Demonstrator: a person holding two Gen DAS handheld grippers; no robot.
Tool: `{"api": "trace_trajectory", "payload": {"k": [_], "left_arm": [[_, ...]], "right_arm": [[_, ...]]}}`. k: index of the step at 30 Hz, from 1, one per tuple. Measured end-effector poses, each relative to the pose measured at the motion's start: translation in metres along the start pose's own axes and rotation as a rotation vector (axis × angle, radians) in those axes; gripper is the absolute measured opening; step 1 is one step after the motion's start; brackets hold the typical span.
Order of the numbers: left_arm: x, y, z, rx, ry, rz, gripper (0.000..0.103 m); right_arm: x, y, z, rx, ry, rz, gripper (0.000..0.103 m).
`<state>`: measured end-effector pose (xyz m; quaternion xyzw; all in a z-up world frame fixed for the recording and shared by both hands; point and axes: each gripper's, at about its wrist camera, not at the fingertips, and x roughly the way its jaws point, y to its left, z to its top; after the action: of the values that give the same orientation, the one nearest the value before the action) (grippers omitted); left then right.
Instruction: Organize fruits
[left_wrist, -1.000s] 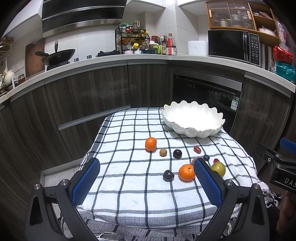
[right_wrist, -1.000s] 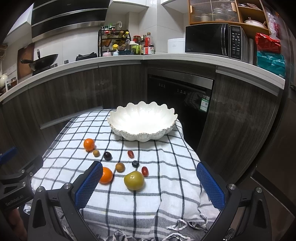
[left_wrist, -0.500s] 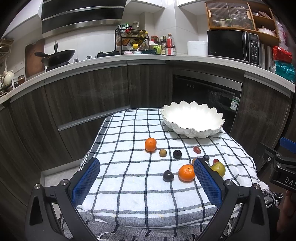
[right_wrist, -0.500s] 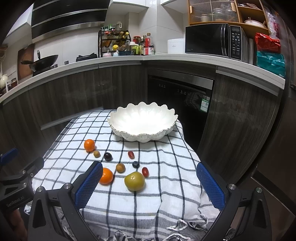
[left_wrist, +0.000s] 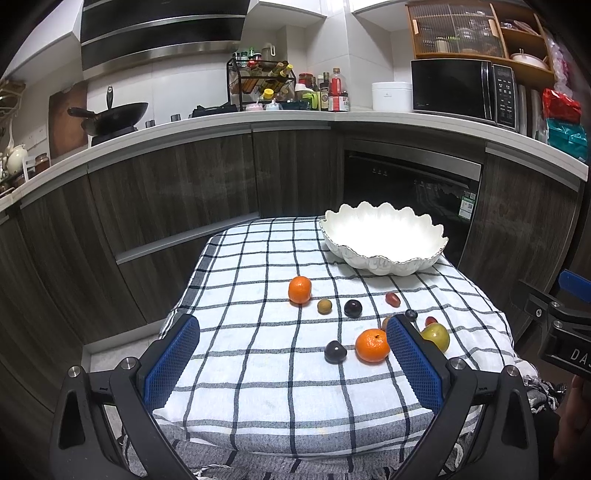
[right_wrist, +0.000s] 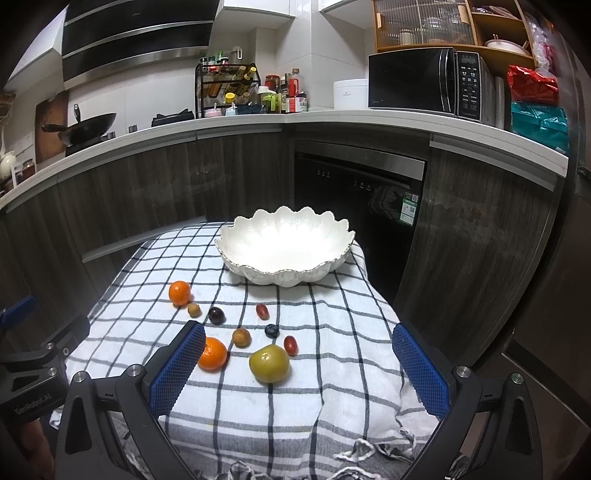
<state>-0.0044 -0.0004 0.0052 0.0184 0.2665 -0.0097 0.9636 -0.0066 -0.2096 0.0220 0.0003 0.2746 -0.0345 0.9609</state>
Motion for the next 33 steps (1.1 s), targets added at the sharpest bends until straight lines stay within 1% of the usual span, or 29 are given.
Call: {"api": "trace_trajectory", "payload": {"k": [7,13,22,26,33], "left_arm": [[0.001,-0.001,0.001,0.002,-0.002,0.005,0.103],[0.01,-0.003,0.003,0.023,0.005,0.006,0.103],[0.03,-0.006,0.002,0.032,0.046,0.01,0.103],[0.039,-0.01,0.002,0.044,0.067,-0.009,0.103],[0.049,-0.025,0.0,0.103,0.088,-0.043,0.103]], "right_arm": [[0.0,0.0,0.0,-0.001,-0.001,0.0,0.102],[0.006,0.001,0.002,-0.006,0.005,0.004,0.102],[0.025,0.003,0.002,-0.011,0.042,0.002,0.102],[0.034,0.005,0.001,-0.016,0.061,0.006,0.102],[0.046,0.005,-0.001,-0.016,0.091,0.022,0.102]]}}
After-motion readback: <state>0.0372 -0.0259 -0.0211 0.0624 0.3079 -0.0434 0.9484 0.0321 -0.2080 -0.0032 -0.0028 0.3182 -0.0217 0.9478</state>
